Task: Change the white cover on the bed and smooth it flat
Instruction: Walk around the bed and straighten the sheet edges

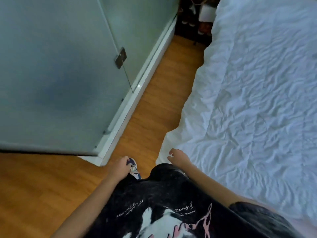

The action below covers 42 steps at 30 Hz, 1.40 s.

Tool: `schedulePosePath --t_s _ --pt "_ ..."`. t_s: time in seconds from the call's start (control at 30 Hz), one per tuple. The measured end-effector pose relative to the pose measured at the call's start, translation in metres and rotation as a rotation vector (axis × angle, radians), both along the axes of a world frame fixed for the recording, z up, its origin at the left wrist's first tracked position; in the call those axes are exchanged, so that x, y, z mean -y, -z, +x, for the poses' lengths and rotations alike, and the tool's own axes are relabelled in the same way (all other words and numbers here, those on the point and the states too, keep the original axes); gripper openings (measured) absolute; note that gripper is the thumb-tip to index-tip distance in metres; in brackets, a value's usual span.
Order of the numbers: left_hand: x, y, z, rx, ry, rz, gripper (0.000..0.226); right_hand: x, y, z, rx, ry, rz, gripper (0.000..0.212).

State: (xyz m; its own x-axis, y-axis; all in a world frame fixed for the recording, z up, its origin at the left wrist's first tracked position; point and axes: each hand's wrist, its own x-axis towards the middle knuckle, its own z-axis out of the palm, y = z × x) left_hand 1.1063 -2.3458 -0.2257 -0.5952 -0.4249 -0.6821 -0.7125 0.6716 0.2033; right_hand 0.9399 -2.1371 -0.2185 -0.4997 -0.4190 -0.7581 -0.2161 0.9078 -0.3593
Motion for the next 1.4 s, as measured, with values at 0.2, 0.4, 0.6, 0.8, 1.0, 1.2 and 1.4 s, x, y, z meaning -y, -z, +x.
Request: schedulePosePath --t_s 0.2,0.4,0.6,0.8,1.0,1.2,1.4 --pt "0.086 -0.003 -0.092 0.001 0.28 0.058 0.027 0.056 -0.011 -0.029 -0.017 0.298 0.02 0.035" --pt "0.135 0.013 -0.224 0.03 0.483 0.068 0.03 0.087 0.002 -0.108 -0.047 0.512 0.068 0.035" --pt "0.169 0.019 -0.408 0.043 0.573 0.055 0.032 0.117 0.018 -0.266 -0.026 0.605 0.068 0.031" --pt "0.186 -0.003 -0.598 0.016 0.652 0.032 0.032 0.144 -0.008 -0.45 -0.084 0.637 0.026 0.033" --pt "0.21 0.0 -0.785 -0.006 0.733 0.026 0.025 0.172 -0.001 -0.605 -0.074 0.714 0.023 0.035" --pt "0.25 0.015 -0.985 0.034 0.922 -0.005 0.029 0.206 0.014 -0.753 -0.064 0.909 0.079 0.031" --pt "0.259 -0.006 -1.158 0.017 1.139 -0.041 0.034 0.225 -0.007 -0.88 -0.122 1.073 0.06 0.031"
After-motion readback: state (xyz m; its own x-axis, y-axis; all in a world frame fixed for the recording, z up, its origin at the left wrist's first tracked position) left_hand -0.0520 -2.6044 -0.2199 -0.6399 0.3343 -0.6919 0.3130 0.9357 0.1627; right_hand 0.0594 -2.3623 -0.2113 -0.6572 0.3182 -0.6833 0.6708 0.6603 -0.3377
